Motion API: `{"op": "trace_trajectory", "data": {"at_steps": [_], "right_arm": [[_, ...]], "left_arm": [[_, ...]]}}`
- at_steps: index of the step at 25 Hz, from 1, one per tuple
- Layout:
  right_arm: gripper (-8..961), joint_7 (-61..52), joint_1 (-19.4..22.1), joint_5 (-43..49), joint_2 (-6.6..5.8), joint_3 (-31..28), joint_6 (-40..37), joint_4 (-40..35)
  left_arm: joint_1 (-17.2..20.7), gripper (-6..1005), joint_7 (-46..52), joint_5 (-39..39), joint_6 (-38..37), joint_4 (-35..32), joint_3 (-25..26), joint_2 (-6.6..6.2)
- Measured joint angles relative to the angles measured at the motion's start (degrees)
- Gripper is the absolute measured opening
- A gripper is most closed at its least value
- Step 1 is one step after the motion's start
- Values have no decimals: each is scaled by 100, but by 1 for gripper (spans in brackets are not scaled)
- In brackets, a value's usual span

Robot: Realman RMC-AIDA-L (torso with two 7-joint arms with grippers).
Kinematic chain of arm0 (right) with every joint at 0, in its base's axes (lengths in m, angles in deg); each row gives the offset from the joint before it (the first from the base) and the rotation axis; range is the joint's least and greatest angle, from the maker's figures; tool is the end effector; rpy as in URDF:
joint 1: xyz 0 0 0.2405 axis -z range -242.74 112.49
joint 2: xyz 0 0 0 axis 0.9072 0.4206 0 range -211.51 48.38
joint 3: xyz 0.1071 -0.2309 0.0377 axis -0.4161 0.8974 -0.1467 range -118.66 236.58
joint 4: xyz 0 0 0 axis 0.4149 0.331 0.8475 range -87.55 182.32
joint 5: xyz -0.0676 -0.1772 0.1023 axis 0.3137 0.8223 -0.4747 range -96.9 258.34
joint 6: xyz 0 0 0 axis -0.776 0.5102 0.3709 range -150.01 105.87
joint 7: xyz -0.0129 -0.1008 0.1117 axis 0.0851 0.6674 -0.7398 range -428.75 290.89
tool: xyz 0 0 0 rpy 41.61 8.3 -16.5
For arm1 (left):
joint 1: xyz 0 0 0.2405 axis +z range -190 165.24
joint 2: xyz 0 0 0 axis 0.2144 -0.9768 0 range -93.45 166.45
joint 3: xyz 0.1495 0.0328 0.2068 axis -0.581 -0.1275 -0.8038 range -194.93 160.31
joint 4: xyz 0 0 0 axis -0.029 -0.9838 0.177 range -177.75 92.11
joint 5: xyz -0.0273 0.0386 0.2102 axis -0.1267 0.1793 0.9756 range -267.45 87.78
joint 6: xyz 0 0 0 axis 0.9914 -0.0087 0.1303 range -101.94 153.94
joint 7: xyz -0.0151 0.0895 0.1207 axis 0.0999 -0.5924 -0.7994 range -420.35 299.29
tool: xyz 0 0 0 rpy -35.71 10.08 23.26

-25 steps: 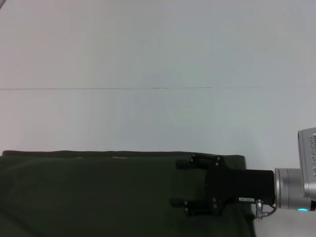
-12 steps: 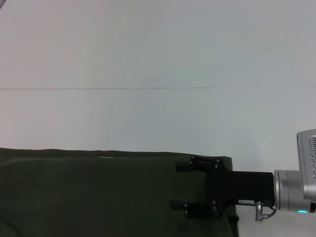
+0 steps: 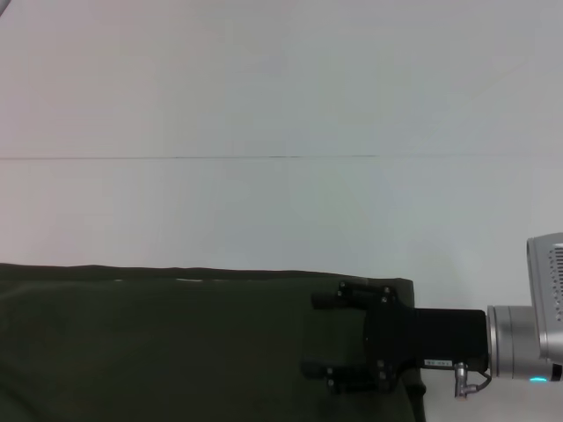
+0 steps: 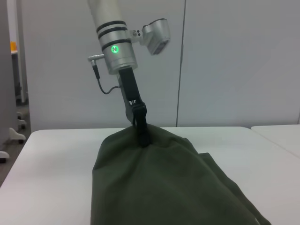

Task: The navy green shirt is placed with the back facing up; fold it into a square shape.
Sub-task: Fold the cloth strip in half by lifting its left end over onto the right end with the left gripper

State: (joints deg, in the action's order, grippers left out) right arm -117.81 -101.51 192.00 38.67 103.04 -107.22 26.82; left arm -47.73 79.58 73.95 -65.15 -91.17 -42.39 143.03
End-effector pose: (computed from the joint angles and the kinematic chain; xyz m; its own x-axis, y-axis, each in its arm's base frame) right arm 0.2380 0.3257 -0.0726 0.8731 0.0006 -0.4875 -0.1021 -0.9776 -0.1840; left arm -0.3679 0.3401 0.1334 0.1072 0.9672 0.2303 0.9104 -0.0024 -0.4138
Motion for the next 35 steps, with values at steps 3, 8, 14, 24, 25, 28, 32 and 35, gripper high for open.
{"op": "trace_trajectory", "data": {"at_steps": [3,8,14,24,25,28,32,35], "right_arm": [[874,1,0,-7,0,35,-4,0],[874,2,0,-19,0,40,-25,-2],[874,4,5,-27,0,39,-37,-8],[873,16,17,-36,0,-5,-18,-19],[873,16,22,-37,0,-10,-16,-26],[873,35,58,-39,0,-40,-3,-41],[873,50,112,-66,-1,-109,0,-54],[873,74,164,-129,-6,-117,2,-60]], "left_arm": [[1,45,91,-2,66,-4,-27,12],[2,45,165,-5,118,-18,-83,24],[0,46,237,-5,127,-7,-297,67],[-292,47,820,-43,-613,-207,-400,97],[-339,47,843,-51,-683,-216,-404,109],[-541,47,968,-76,-917,-279,-387,169],[-755,48,1168,-149,-1235,-323,-379,263],[-899,48,1467,-180,-1395,-325,-405,303]]}}
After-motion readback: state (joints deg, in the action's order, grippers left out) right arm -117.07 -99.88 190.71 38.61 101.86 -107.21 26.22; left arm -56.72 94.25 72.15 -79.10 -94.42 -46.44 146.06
